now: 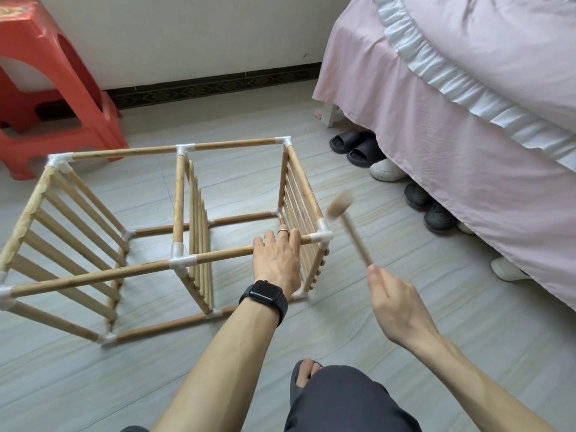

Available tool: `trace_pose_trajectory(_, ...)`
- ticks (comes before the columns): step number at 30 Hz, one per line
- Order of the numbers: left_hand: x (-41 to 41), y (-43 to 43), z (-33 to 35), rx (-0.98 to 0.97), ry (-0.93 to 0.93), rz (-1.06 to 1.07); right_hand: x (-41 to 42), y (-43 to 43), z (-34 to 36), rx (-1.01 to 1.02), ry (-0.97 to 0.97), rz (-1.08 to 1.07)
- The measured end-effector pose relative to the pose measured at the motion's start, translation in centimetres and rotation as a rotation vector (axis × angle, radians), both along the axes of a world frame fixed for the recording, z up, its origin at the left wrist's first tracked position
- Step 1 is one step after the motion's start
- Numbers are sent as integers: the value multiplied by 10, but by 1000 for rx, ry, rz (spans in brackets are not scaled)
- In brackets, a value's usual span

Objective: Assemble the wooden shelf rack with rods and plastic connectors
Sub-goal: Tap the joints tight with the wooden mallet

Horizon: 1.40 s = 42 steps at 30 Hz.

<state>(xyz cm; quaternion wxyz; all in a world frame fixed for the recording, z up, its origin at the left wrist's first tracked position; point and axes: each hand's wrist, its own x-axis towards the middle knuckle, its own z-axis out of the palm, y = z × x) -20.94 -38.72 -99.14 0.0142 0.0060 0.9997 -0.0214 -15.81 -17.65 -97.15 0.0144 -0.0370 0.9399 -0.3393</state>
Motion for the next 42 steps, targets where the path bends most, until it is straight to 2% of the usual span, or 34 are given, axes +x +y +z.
trace_pose_trajectory(2, 1, 1, 0, 4, -8, -6, 0, 1, -2, 36, -80, 10)
trace_pose_trajectory(5, 1, 1, 0, 4, -8, -4, 4, -1, -1, -105, 86, -33)
trace_pose_trajectory(9, 2, 2, 1, -13, -31, -4, 4, 0, -1, 41, -82, -18)
trace_pose_trajectory(12, 0, 0, 1, -21, -31, -4, 5, 0, 1, -85, 67, -69)
trace_pose_trajectory(16, 1, 1, 0, -24, -52, -9, 0, 2, 1, 120, -158, -14)
trace_pose_trajectory(22, 7, -30, 1, 94, -16, -194, -6, -12, -7, -29, -91, -72)
trace_pose_trajectory(26, 30, -96, 15, 100, 157, -218, -8, -50, -16, -129, -73, -20)
trace_pose_trajectory(28, 47, -136, 17, 103, 243, -163, -8, -73, -20, -182, -49, 16)
trace_pose_trajectory(30, 65, -173, 14, 117, 247, -32, -9, -95, -23, -230, -28, 68)
trace_pose_trajectory(34, 94, -220, 3, 57, 70, 206, -19, -135, -33, -226, 108, 150)
trace_pose_trajectory(37, 96, -230, 1, 50, 31, 197, -30, -157, -38, -243, 223, 238)
trace_pose_trajectory(42, 76, -241, 15, 118, 69, 161, -56, -181, -30, -185, 216, 335)
